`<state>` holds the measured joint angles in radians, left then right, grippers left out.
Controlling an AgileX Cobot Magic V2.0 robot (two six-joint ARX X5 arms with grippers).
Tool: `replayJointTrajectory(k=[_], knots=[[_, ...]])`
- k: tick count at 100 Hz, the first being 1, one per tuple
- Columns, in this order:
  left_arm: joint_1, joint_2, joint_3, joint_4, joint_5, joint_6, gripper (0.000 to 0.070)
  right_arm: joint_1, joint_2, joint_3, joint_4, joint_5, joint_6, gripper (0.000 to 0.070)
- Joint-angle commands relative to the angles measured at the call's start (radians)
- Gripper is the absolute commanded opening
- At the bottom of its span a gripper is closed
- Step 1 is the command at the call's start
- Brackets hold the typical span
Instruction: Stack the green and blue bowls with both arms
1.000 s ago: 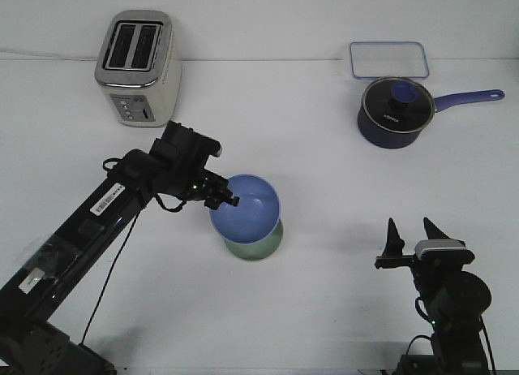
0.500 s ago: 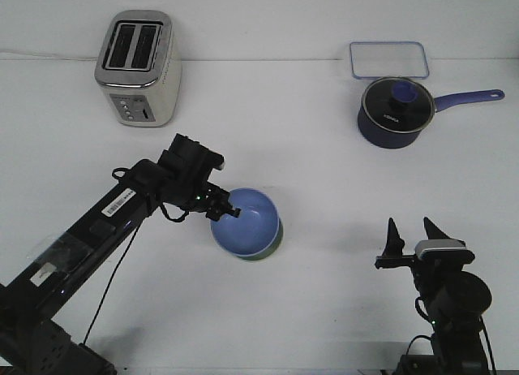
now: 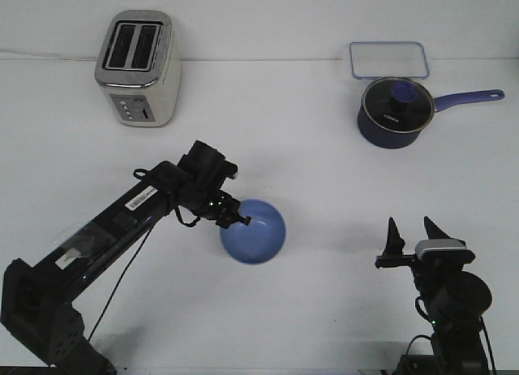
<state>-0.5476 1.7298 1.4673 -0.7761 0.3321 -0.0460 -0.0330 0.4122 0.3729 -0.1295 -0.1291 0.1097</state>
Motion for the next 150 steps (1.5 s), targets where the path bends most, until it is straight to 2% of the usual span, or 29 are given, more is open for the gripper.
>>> replayJointTrajectory(k=[1,26,38,50,62,77,81,94,105,125,150], knots=[[-0.008,0.010,0.015,0.008,0.006,-0.012,0.0010,0.001,0.001,0.006,0.010,0.002,0.006,0.0492],[-0.007,0.010,0.015,0.018,0.005,-0.023,0.0018,0.001,0.001,0.006,0.011,0.003,0.006,0.0492],[-0.007,0.010,0.015,0.023,0.004,-0.026,0.0068,0.001,0.001,0.006,0.011,0.003,0.006,0.0492],[-0.006,0.010,0.015,0.023,-0.016,-0.026,0.0072,0.001,0.001,0.006,0.011,0.002,0.006,0.0492],[-0.006,0.010,0.015,0.023,-0.025,-0.027,0.0186,0.001,0.001,0.006,0.011,0.002,0.006,0.0492],[-0.006,0.010,0.015,0.022,-0.025,-0.031,0.0196,0.001,0.001,0.006,0.011,0.002,0.006,0.0492],[-0.006,0.010,0.015,0.023,-0.025,-0.031,0.0236,0.001,0.001,0.006,0.011,0.002,0.006,0.0492],[-0.006,0.010,0.017,0.023,-0.025,-0.030,0.0440,0.001,0.001,0.006,0.011,0.002,0.006,0.0492],[0.000,0.010,0.027,0.018,-0.025,-0.029,0.0505,0.001,0.001,0.006,0.011,0.002,0.006,0.0492],[0.036,-0.039,0.040,0.011,-0.031,-0.019,0.0503,0.001,0.001,0.006,0.010,0.002,0.006,0.0492],[0.115,-0.175,0.039,-0.023,-0.193,0.020,0.0503,0.001,0.001,0.006,0.010,0.002,0.006,0.0492]])
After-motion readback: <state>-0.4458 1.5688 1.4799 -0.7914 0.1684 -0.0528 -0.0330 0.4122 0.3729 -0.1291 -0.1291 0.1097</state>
